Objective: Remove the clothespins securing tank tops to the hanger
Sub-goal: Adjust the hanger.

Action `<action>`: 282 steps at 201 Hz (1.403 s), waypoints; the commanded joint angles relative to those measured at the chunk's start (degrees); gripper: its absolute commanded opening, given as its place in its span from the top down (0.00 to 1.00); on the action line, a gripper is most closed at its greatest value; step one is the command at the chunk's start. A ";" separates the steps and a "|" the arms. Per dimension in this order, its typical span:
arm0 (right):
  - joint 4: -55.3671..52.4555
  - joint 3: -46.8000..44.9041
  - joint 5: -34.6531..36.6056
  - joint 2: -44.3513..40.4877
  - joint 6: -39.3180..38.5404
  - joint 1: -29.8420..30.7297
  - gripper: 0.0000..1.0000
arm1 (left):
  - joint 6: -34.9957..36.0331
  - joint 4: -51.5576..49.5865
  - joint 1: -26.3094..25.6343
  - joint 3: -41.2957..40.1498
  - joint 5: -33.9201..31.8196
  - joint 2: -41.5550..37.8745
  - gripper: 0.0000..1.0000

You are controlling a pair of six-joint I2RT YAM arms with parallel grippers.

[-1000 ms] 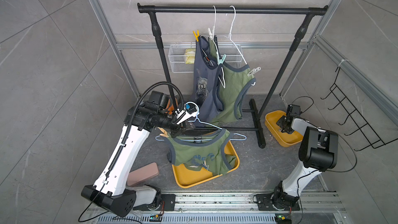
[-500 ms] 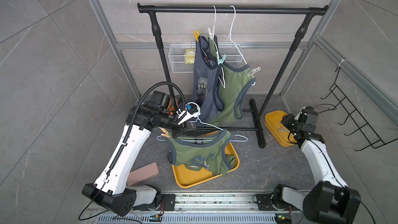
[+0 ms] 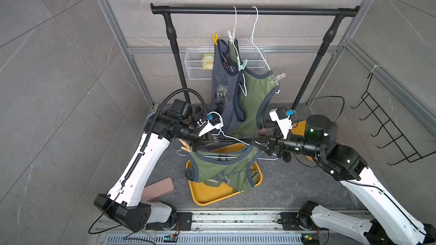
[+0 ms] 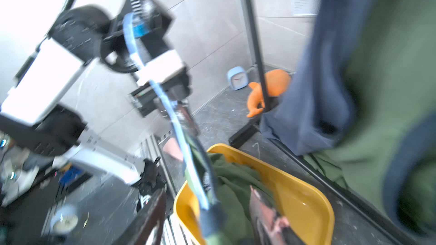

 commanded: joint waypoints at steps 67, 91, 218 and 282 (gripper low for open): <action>-11.34 14.54 9.93 15.23 -11.22 11.53 0.40 | -0.51 -2.87 -0.58 1.30 3.49 -0.65 1.00; -11.34 14.52 10.19 16.36 -11.57 12.74 0.42 | -0.32 -3.26 -0.79 1.94 3.69 -0.39 1.00; -8.60 14.40 17.44 19.64 -14.30 14.93 1.00 | -0.48 -3.19 -1.16 2.80 3.93 -0.83 1.00; -5.95 13.19 20.70 18.11 -16.42 15.68 1.00 | 1.25 -3.01 -1.22 3.02 0.79 -1.18 0.47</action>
